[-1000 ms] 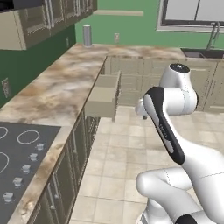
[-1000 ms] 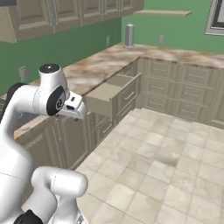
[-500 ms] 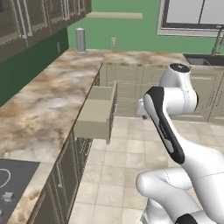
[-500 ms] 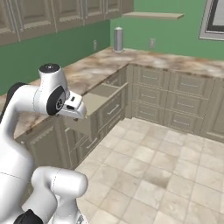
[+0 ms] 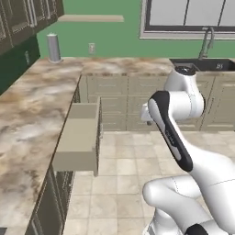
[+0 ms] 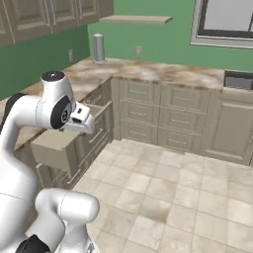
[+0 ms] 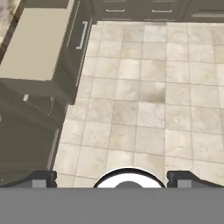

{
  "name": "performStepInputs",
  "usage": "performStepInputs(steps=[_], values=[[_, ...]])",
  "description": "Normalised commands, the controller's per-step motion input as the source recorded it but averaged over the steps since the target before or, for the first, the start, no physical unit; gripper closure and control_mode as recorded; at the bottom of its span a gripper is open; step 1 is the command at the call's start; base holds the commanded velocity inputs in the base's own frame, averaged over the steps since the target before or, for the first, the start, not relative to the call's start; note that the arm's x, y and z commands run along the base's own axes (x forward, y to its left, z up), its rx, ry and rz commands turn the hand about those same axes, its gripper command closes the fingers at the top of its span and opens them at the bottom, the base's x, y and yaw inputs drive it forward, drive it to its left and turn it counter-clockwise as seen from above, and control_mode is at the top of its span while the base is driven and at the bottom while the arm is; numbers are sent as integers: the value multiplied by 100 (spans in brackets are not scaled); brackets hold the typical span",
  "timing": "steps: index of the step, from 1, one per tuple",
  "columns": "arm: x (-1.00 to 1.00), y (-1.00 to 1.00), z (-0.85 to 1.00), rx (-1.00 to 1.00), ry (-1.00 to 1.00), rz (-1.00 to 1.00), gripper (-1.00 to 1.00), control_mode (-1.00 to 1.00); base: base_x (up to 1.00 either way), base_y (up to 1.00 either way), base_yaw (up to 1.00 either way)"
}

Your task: Organize the utensils by type. Pick up the wooden spoons from the counter and place them in the open cabinet. Then pick up the metallic utensils from the counter and place them in the open drawer.

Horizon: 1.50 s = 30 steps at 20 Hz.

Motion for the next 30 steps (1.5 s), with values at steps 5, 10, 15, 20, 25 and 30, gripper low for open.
performStepInputs(steps=[5,10,15,20,25,30], values=[[0,0,0,0,0,0,-100,100,29,-23,-64],[0,0,0,0,0,0,-100,100,34,-21,-62],[0,0,0,0,0,0,-100,100,64,-12,-44],[0,0,0,0,0,0,-100,100,94,-19,-11],[0,0,0,0,0,0,-100,100,99,-37,0],[0,0,0,0,0,0,-100,100,98,-47,0]])
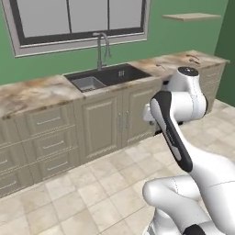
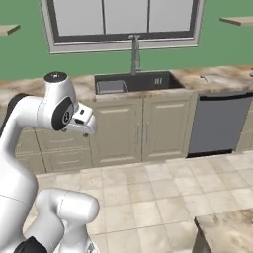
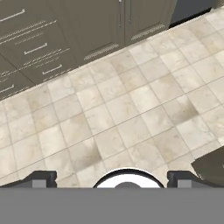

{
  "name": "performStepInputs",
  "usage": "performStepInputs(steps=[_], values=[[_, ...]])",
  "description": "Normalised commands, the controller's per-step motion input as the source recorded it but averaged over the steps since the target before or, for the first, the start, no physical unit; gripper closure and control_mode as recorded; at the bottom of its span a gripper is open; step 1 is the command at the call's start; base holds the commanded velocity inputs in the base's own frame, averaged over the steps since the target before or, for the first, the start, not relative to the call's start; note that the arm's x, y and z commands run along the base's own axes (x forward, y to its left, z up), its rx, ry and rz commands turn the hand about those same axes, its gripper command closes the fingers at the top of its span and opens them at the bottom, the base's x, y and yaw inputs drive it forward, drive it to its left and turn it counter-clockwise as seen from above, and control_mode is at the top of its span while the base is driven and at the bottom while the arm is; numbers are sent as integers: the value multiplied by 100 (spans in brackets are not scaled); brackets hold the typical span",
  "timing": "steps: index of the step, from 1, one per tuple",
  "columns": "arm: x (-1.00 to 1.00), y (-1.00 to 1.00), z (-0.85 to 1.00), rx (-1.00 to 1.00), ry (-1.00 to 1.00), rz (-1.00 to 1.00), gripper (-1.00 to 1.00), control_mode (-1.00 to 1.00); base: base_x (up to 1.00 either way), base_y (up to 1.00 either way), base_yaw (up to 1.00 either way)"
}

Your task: Organize the utensils by type. Pick up the wooden spoons from the counter and place them in the open cabinet. Then pick up the metallic utensils from the counter and place them in the open drawer.

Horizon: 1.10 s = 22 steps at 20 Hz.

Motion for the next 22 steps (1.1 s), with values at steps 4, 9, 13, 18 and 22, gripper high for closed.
performStepInputs(steps=[4,9,13,18,22], values=[[0,0,0,0,0,0,-100,100,97,-44,0],[0,0,0,0,0,0,-100,100,97,-36,0],[0,0,0,0,0,0,-100,100,97,-29,0],[0,0,0,0,0,0,-100,100,94,-27,0],[0,0,0,0,0,0,-100,100,93,-28,0]])
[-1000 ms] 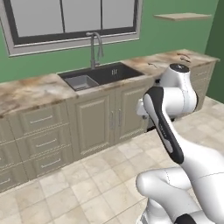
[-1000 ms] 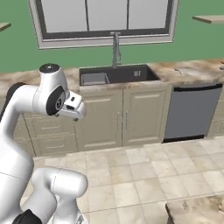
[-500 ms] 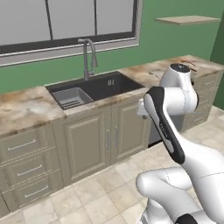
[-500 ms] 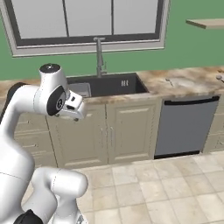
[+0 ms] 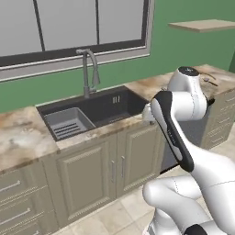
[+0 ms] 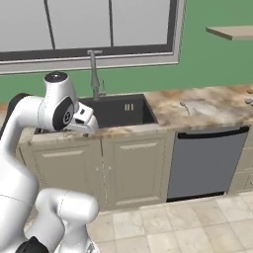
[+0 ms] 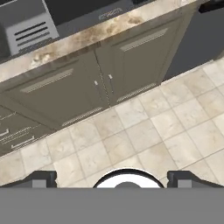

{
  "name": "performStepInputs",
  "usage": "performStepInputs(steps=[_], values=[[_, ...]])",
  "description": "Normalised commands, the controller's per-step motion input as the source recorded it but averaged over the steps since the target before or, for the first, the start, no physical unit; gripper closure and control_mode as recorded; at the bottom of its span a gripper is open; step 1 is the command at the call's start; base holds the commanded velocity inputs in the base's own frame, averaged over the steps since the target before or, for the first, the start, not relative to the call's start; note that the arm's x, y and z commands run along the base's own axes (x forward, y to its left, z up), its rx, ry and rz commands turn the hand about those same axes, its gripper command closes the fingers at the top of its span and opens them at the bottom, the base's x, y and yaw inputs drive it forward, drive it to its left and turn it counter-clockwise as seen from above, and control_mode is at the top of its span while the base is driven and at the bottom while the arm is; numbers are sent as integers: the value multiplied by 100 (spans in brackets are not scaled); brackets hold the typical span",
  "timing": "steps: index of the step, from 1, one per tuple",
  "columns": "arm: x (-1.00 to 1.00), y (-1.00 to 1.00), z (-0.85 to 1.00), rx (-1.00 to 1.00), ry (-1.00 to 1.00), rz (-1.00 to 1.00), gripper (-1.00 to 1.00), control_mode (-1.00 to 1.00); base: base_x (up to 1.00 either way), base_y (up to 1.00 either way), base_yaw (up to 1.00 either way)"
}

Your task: Organize the utensils by type. Pick up the wooden spoons from the counter and place them in the open cabinet. Then pick up the metallic utensils from the counter and place them in the open drawer.

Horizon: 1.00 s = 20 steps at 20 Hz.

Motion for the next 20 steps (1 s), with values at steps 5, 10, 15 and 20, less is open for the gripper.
performStepInputs(steps=[5,10,15,20], values=[[0,0,0,0,0,0,-100,100,82,-59,8],[0,0,0,0,0,0,-100,100,64,-70,12],[0,0,0,0,0,0,-100,100,59,-72,13],[0,0,0,0,0,0,-100,100,54,-75,13]])
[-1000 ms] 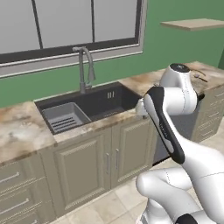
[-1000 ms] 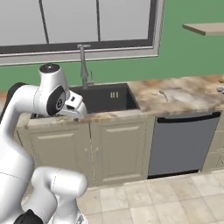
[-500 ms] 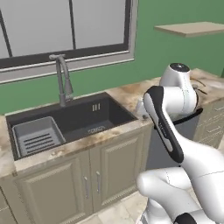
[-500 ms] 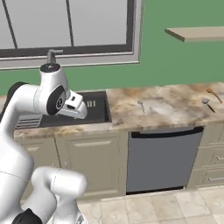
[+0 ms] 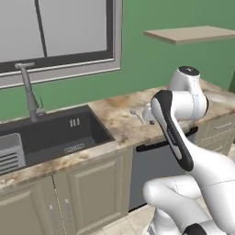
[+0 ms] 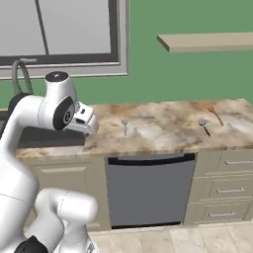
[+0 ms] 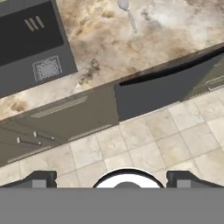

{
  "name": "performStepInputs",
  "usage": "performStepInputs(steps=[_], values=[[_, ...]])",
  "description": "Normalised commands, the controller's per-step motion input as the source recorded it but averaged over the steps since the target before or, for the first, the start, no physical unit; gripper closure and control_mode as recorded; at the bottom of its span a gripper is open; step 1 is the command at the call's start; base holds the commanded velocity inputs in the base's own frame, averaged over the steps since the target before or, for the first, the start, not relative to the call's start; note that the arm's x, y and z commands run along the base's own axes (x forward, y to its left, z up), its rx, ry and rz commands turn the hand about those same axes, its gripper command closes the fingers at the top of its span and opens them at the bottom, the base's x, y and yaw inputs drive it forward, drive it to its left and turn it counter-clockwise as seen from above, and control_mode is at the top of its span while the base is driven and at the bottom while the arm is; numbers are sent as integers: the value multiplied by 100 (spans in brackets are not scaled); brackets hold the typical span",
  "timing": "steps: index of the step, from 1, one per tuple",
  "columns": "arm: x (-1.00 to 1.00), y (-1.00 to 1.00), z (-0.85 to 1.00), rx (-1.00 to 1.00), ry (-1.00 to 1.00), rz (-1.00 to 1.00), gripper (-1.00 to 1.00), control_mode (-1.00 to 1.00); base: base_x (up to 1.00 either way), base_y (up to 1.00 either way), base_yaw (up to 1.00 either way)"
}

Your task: Organize the utensils by type. Pick up the wooden spoons from the counter and place them in the open cabinet. Then pick up the metallic utensils from the counter and place them in the open drawer.

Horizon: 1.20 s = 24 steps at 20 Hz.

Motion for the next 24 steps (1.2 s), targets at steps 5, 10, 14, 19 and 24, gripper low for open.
performStepInputs(steps=[5,10,14,19,24], values=[[0,0,0,0,0,0,-100,100,50,-76,14],[0,0,0,0,0,0,-100,100,40,-75,20],[0,0,0,0,0,0,-100,100,30,-58,32],[0,0,0,0,0,0,-100,100,34,-53,37],[0,0,0,0,0,0,-100,100,46,-71,20]])
